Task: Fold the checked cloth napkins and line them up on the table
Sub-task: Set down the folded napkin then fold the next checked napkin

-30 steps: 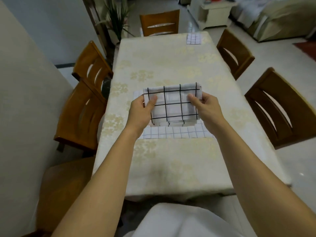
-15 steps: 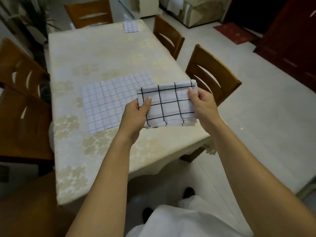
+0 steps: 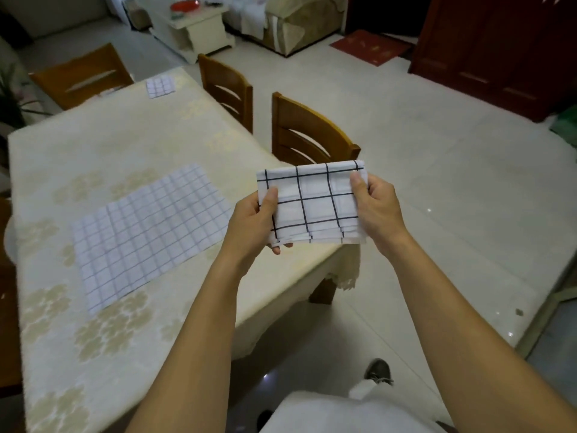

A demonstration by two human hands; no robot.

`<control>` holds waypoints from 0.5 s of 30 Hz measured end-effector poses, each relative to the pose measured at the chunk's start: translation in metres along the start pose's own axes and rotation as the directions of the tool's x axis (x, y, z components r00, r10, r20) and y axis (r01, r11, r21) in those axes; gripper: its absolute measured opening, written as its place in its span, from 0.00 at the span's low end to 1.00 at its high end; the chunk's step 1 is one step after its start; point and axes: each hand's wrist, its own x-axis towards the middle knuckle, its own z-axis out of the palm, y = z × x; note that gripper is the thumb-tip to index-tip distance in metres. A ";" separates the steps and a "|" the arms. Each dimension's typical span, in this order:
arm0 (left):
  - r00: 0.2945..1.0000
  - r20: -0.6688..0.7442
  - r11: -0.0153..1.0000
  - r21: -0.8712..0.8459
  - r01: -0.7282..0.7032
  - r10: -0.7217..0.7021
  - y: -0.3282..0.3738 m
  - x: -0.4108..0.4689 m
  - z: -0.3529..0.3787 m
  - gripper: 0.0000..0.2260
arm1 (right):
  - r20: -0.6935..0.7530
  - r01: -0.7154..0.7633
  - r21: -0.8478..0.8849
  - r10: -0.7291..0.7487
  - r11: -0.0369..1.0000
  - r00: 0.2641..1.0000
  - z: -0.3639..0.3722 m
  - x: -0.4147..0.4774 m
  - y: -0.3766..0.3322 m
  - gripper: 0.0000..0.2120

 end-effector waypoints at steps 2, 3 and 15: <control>1.000 -0.009 1.000 -0.007 0.006 -0.007 0.009 0.015 0.034 0.17 | -0.024 0.007 0.011 -0.006 1.000 1.000 -0.033 0.022 0.011 0.22; 1.000 -0.011 1.000 -0.010 -0.003 0.003 0.015 0.023 0.052 0.17 | -0.040 0.013 0.021 -0.012 1.000 0.999 -0.050 0.033 0.016 0.22; 0.983 0.003 0.983 0.041 -0.182 0.182 0.087 0.125 0.220 0.17 | -0.094 -0.004 0.053 0.009 0.999 0.996 -0.217 0.145 0.041 0.19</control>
